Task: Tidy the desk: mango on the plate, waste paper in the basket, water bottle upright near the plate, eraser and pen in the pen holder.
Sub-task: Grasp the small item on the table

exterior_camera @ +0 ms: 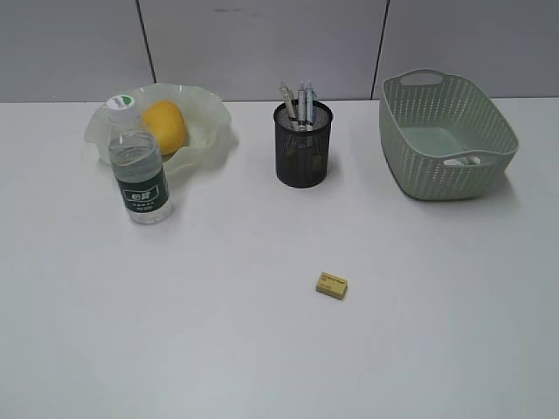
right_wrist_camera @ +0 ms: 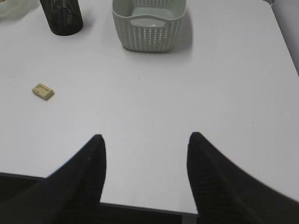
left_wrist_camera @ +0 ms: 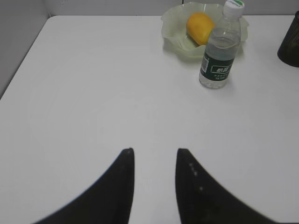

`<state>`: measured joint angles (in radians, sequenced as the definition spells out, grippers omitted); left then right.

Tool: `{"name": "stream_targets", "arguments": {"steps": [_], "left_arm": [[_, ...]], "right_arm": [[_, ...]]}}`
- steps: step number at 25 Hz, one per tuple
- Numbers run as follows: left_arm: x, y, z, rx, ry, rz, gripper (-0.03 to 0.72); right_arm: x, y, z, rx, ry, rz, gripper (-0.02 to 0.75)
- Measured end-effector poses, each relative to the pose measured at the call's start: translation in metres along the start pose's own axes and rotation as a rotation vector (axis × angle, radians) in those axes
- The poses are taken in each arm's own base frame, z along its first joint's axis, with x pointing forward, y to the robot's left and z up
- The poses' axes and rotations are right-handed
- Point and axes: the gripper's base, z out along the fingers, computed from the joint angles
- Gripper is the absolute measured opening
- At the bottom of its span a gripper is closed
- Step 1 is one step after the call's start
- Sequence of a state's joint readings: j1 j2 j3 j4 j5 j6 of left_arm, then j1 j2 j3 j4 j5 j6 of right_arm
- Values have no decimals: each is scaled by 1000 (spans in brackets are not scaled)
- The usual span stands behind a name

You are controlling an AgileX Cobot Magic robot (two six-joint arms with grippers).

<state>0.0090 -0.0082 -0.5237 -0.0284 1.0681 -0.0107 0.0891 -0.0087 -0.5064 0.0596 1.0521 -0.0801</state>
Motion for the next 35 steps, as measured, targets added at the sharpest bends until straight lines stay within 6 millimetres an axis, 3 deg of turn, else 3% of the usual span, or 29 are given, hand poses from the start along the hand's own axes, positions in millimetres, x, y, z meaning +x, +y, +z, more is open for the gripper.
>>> {"name": "stream_targets", "arguments": {"steps": [14,16,20,23,26,31,35], "left_arm": [[0,0,0,0,0,0,249],[0,0,0,0,0,0,316],[0,0,0,-1,0,0,589],[0,0,0,-2,0,0,666],[0,0,0,-4,0,0,650],[-4,-2,-4,13,-17,-11,554],[-26,-4,-9,33,58,-22,540]], "right_arm": [[0,1,0,86,1,45,447],[0,1,1,85,0,45,447],[0,1,1,84,0,46,447],[0,1,1,84,0,46,447],[0,1,1,84,0,46,447],[0,1,1,84,0,46,447],[0,1,1,84,0,46,447]]}}
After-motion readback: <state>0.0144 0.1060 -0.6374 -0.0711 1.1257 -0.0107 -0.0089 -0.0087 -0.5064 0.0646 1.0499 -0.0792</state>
